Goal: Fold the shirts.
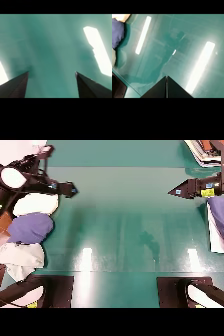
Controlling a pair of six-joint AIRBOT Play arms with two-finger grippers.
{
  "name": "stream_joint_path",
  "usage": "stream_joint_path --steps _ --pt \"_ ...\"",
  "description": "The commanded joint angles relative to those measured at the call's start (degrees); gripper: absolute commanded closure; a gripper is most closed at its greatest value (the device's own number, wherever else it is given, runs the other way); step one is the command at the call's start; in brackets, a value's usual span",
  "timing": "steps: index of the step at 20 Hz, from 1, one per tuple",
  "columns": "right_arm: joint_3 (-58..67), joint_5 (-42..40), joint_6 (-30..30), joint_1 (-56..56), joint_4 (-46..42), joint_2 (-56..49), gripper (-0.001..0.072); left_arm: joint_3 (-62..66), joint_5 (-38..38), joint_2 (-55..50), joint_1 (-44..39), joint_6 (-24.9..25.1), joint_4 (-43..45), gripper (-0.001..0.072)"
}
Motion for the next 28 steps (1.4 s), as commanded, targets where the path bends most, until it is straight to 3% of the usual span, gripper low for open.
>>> stream_joint_path --steps 1,6,11,12,13,14,15,18,22,28 --pt "-0.02 -0.17 0.04 0.04 0.02 0.04 0.0696 1.31 -0.42 -1.55 9.07 -6.69 22.93 0.0028" --pt "-0.02 -0.28 0.04 0.04 0.00 0.04 0.0696 1.29 0.87 -11.61 19.56 -10.47 24.61 0.0029" --pt "-0.02 -0.26 0.04 0.04 0.02 0.04 0.0696 1.31 3.39 -18.43 20.59 -10.51 23.28 0.0036" --pt "-0.02 -0.28 0.04 0.04 0.02 0.04 0.0696 1.36 4.11 -18.40 20.59 -10.51 22.95 0.0198" --pt "-0.02 -0.31 0.04 0.04 0.02 0.04 0.0696 1.79 4.02 -18.32 20.57 -10.45 22.93 0.0453" --pt "-0.02 -0.31 0.04 0.04 0.02 0.04 0.0696 2.10 3.80 -17.90 20.57 -10.40 22.77 0.0644" --pt "0.00 -0.31 0.04 0.04 0.07 0.04 0.0696 2.34 3.34 -17.14 20.57 -10.36 22.53 0.0681" --pt "2.45 -1.09 0.07 -0.44 0.37 0.04 0.0696 5.73 1.14 -11.67 20.50 -10.25 19.93 0.0683" --pt "12.09 -5.18 0.07 -3.21 0.39 0.04 0.0696 14.88 -1.46 3.26 19.56 -9.77 14.78 0.0684" --pt "24.35 -6.67 0.04 -8.02 0.35 0.04 0.0696 28.11 -6.34 16.17 2.75 -11.23 15.10 0.0685"
